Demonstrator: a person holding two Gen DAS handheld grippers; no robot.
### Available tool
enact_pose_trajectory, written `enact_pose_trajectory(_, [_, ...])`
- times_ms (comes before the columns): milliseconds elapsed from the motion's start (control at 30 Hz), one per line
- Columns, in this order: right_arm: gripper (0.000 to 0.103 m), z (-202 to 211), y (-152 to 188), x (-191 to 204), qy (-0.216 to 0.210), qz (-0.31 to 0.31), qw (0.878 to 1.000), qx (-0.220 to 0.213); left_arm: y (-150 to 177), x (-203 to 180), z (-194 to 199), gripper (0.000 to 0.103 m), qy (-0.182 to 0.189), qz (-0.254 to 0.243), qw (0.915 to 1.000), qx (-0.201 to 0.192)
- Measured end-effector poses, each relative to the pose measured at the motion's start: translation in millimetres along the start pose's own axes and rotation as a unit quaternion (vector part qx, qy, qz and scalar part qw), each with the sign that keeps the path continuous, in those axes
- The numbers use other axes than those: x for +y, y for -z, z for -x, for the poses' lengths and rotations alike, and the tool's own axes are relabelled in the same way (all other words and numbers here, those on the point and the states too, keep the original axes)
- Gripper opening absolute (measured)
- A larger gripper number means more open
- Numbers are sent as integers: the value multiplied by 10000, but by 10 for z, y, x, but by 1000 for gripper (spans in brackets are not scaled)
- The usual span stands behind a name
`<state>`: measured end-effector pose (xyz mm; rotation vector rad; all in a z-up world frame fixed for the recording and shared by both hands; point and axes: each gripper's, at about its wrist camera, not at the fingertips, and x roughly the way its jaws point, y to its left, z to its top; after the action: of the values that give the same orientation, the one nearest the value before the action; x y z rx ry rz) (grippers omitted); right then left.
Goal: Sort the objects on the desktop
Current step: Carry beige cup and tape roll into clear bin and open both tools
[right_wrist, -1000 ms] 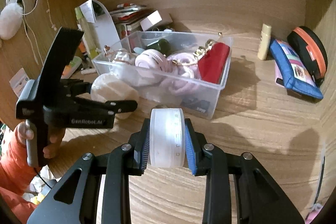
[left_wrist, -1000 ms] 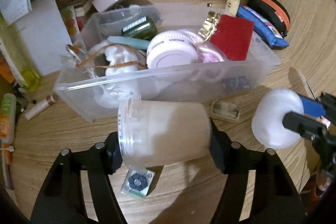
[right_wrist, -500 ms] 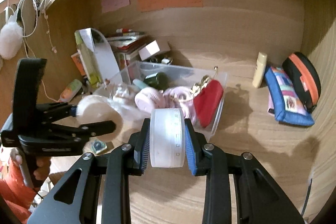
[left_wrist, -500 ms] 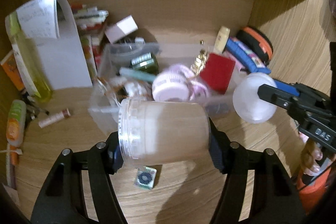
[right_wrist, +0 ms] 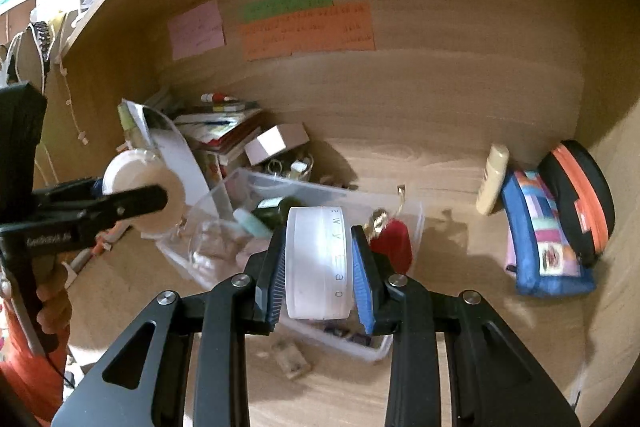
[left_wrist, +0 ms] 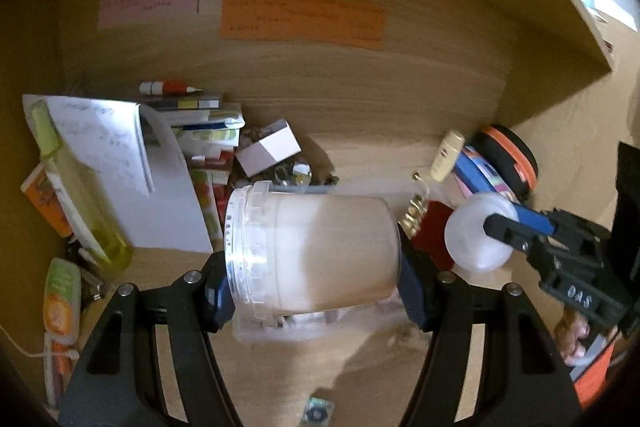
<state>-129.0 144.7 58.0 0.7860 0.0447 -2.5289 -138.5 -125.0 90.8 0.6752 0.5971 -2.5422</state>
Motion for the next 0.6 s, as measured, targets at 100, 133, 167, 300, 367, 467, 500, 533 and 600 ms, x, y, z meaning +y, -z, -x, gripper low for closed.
enact_pose_trajectory(100, [27,-107,-37,36,55,41,10000,6,-72,21,-157,66,61,91,9999,66])
enact_pose_trajectory(133, [27,-139,-39,38,48,37,10000,21,-89,23,-220,66,87,115,9999,91])
enact_pose_trajectory(167, [27,-190,-41,38,20,31,10000,52,-97,24,-263,66,103,134,9998,107])
enact_pose_trajectory(300, [27,-377,-8,17,26,17,9998,216,-112,10,-464,66,117,122,9996,215])
enact_pose_trajectory(367, [27,-460,20,-8,7,-30,9995,326,-109,12,-562,66,98,103,9995,284])
enact_pose_trajectory(467, [27,-577,78,-38,20,-61,9987,502,-87,18,-708,66,81,83,9992,394])
enact_pose_trajectory(500, [27,-611,96,-36,53,-41,9984,560,-74,23,-760,66,68,71,9990,442])
enact_pose_trajectory(533, [27,-637,109,-33,71,-35,9982,602,-60,28,-797,66,49,64,9988,477])
enact_pose_trajectory(600, [27,-711,137,-18,102,-11,9974,711,-27,30,-861,66,-3,31,9985,539])
